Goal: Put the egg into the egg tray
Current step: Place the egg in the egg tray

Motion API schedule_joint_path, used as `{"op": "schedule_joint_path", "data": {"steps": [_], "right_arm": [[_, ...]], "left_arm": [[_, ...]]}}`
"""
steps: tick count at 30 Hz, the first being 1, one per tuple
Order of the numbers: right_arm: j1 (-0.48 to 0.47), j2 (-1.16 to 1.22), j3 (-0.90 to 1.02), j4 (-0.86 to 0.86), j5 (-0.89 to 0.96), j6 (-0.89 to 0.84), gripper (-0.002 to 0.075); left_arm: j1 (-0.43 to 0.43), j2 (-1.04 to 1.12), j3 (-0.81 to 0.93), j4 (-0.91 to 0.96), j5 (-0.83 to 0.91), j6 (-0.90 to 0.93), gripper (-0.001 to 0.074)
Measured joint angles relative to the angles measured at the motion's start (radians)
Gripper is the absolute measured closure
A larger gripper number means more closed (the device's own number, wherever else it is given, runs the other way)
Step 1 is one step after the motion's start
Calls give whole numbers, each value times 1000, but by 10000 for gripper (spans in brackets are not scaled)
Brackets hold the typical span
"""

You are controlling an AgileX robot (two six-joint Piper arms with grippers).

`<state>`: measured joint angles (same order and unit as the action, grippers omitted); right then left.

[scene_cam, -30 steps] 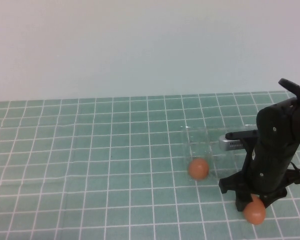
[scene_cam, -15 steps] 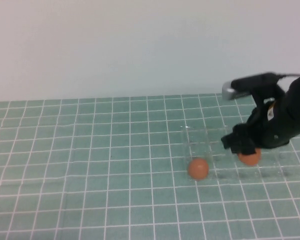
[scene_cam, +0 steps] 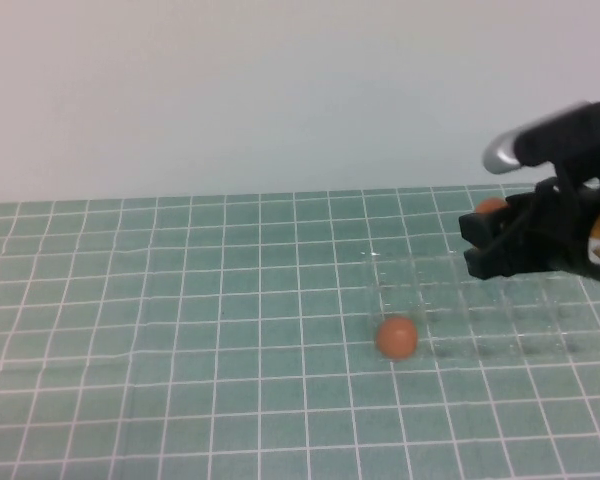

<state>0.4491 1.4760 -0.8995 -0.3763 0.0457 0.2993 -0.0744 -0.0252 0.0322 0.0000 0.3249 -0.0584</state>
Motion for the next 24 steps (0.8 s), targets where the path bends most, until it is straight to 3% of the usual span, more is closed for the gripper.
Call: {"op": "schedule_joint_path", "data": {"steps": [11,19,24], "right_arm": [[-45,-28,369,170,-662,-205,378],[-45,159,399,69,-941,-272,378],[-45,288,399,99,-1035,-281,378]], "left_arm": [[0,0,0,0,0,0,736],[0,0,0,0,0,0,736],[0,0,0,0,0,0,736]]}}
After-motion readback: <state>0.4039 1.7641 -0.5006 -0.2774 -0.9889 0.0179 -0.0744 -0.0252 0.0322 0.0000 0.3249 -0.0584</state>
